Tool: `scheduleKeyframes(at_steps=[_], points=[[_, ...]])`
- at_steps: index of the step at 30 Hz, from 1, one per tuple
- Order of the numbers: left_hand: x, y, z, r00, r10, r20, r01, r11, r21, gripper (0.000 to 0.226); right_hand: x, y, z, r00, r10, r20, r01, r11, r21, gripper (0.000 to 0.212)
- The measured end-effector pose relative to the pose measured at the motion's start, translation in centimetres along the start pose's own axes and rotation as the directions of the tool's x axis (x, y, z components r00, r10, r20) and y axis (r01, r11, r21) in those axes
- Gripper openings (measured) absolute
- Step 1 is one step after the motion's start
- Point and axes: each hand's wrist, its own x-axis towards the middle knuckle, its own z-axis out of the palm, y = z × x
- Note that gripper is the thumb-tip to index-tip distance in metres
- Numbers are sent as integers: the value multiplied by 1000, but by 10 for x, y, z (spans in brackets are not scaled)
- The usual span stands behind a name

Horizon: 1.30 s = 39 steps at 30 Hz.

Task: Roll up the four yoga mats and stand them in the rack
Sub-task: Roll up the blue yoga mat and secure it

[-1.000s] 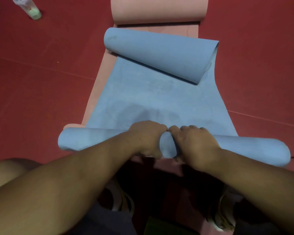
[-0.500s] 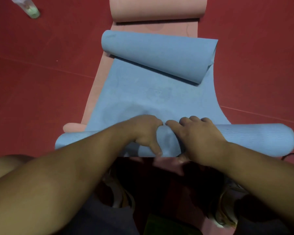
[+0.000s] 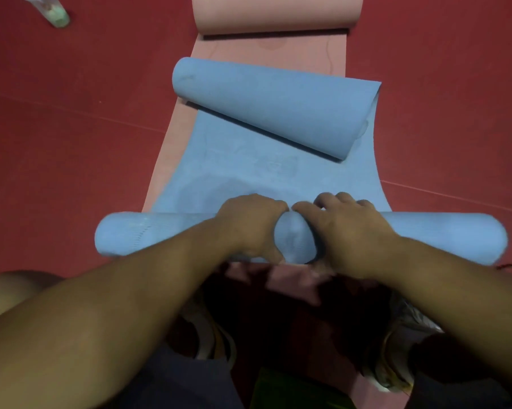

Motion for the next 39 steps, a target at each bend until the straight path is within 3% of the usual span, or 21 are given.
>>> scheduleKeyframes(at_steps=[2,5,9,11,14,17,20,22,24,27,29,32,34,36,39], points=[[2,-8,-6,992,38,123,-25,994,-106,61,-1,-10,4,1000,-7,6,7,997,-79,95],[-2,-6,-4,975,77,210,-38,982,-185,73,1,-10,3,993,19,115,-29,996,80,74],[-4,8,6,999,30,-28,-27,996,86,103,11,12,-15,971,46,235,-107,960,257,72],[-3,13,14,996,35,-85,-20,984,175,105,13,16,-18,956,31,290,-124,943,308,75],[-2,9,16,999,-7,-34,9,997,76,82,8,6,-8,978,46,205,-82,981,175,88],[3,-11,6,992,23,126,-13,996,-84,74,2,-14,4,997,26,74,-21,998,-65,109],[5,-18,1,962,84,259,-34,981,-190,71,3,-21,11,995,9,103,-3,998,-55,94],[4,-11,2,975,83,205,-53,987,-150,82,5,-11,10,989,22,148,-31,998,57,81],[3,-2,4,996,51,70,-51,999,-3,95,9,6,3,979,31,202,-72,978,196,79],[3,10,11,997,41,-68,-28,981,192,88,15,18,-2,965,13,260,-111,924,367,80],[4,8,15,998,7,-62,2,990,145,77,14,15,4,980,10,200,-77,941,331,87],[6,-5,10,1000,-14,21,15,999,-33,71,9,6,7,997,34,72,-39,996,79,101],[7,-9,5,997,-4,73,13,992,-126,72,9,4,2,997,33,72,-33,999,5,88],[7,-5,5,995,0,104,15,989,-145,78,11,6,-2,992,51,114,-60,995,80,74],[7,8,9,1000,-4,11,4,1000,-13,105,15,18,-4,980,52,192,-98,966,238,74]])
